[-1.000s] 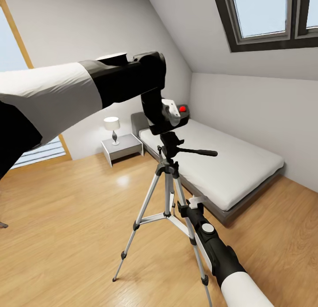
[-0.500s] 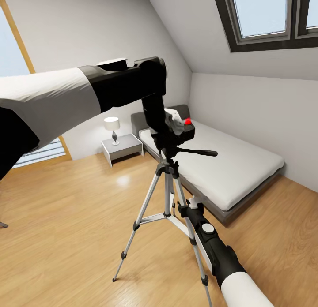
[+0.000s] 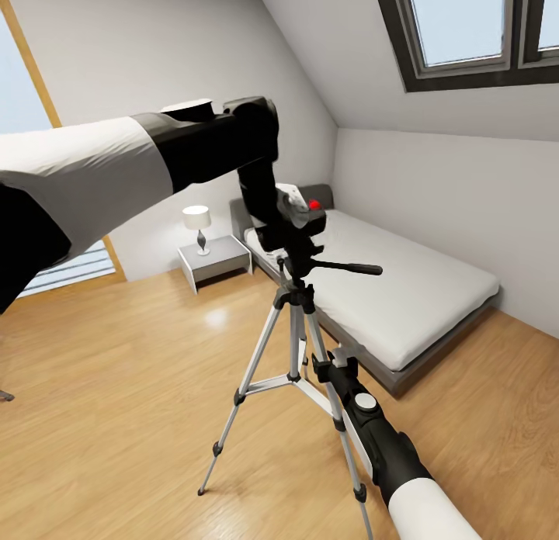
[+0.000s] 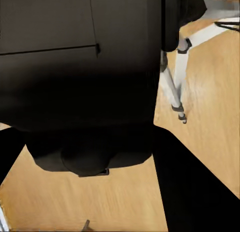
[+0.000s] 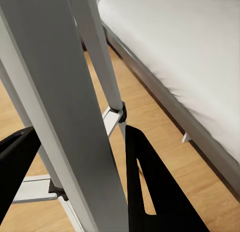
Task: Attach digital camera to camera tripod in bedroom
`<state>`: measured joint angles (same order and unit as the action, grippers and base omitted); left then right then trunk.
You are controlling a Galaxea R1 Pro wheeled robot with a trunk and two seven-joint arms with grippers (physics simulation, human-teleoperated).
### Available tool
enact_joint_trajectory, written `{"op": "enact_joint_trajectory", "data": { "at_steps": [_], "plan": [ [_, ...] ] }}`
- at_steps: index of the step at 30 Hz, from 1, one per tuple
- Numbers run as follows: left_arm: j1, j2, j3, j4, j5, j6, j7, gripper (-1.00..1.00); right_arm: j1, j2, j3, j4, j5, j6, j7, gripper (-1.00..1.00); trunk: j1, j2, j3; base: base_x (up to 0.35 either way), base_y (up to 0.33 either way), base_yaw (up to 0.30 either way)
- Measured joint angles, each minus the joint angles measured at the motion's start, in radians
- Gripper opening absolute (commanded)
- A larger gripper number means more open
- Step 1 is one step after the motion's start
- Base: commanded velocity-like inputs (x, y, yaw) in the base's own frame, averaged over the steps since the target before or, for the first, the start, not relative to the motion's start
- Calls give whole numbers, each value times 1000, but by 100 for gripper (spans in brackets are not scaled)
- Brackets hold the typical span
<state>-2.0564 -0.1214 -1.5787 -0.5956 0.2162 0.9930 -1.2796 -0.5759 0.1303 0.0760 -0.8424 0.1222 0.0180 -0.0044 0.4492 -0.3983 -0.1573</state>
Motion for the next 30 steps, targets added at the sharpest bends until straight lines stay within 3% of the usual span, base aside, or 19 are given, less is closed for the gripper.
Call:
{"op": "enact_joint_trajectory", "data": {
  "at_steps": [3,6,12,28,29,30],
  "plan": [
    [0,-7,3,22,1,4,62,-100,0,0,0,0,0,0,0,-100,0,0,0,0,0,0],
    [0,-12,13,29,3,6,82,-100,0,0,0,0,0,0,0,-100,0,0,0,0,0,0],
    [0,-17,41,27,3,7,88,-100,0,0,0,-1,0,0,0,-100,0,0,0,0,0,0],
    [0,-21,42,20,3,9,89,-100,0,0,0,1,0,0,0,-100,0,0,0,0,0,0],
    [0,-21,41,19,3,9,89,100,-1,0,0,1,0,0,0,-100,0,0,0,0,0,0],
    [0,-21,41,19,1,8,88,100,-1,0,0,1,0,0,0,-100,0,0,0,0,0,0]
  ]
}}
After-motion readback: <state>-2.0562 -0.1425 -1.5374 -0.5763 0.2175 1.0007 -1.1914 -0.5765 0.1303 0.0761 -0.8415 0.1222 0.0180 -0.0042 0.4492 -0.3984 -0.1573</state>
